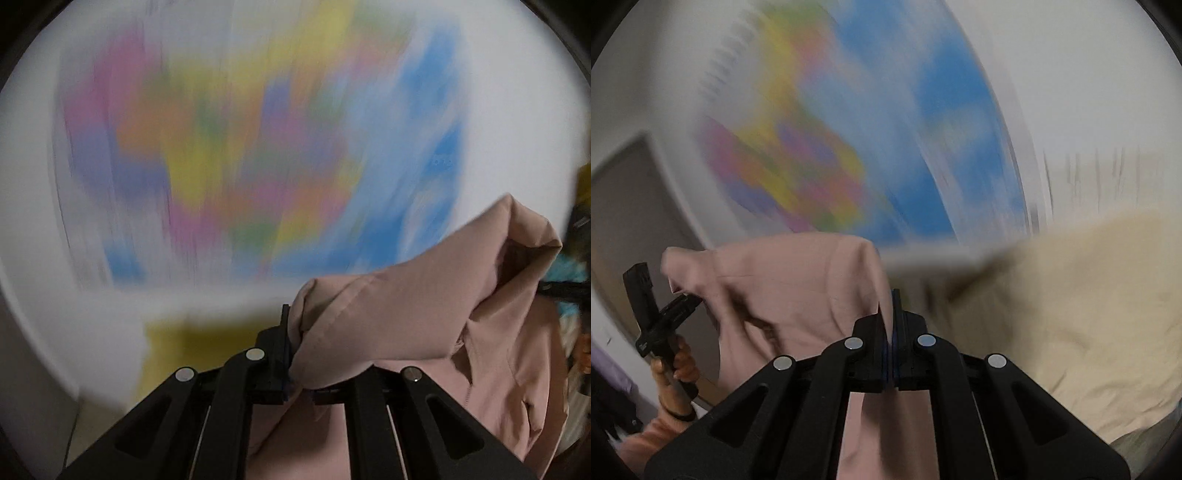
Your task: Fold large clothes
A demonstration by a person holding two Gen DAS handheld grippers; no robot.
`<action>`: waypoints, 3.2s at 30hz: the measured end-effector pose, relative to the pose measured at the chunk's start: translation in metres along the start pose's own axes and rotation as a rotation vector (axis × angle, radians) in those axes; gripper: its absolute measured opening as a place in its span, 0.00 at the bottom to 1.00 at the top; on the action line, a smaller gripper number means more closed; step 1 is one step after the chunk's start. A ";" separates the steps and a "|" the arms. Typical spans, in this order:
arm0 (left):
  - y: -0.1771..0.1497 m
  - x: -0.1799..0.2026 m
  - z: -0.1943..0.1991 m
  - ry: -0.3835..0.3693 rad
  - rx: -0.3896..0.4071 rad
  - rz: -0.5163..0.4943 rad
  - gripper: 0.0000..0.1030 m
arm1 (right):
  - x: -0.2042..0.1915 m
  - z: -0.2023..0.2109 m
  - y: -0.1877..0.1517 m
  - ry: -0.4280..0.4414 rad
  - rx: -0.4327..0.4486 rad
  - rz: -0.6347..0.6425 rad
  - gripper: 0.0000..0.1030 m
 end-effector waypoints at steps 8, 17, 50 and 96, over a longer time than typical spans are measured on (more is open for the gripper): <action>-0.079 -0.039 -0.168 -0.012 -0.322 0.150 0.05 | 0.069 -0.101 -0.031 -0.051 -0.131 -0.125 0.02; -0.024 -0.036 -0.194 -0.052 -0.272 0.138 0.05 | 0.091 -0.087 0.028 -0.048 -0.026 -0.167 0.02; -0.111 0.049 -0.043 -0.453 -0.163 -0.099 0.68 | 0.044 0.042 -0.167 -0.128 -0.238 -0.009 0.05; -0.172 0.194 0.015 -1.040 -0.353 -0.241 0.00 | -0.001 0.061 -0.158 0.111 -0.060 -0.087 0.19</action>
Point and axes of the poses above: each gripper's, at about its wrist camera, not at the fingertips, and z roughly against the way its jaws point, x to its right, y to its top, the point moved 3 cm from there along -z, roughly the way its jaws point, and after that the axes turned 2 degrees about z, right-handed, at the moved point
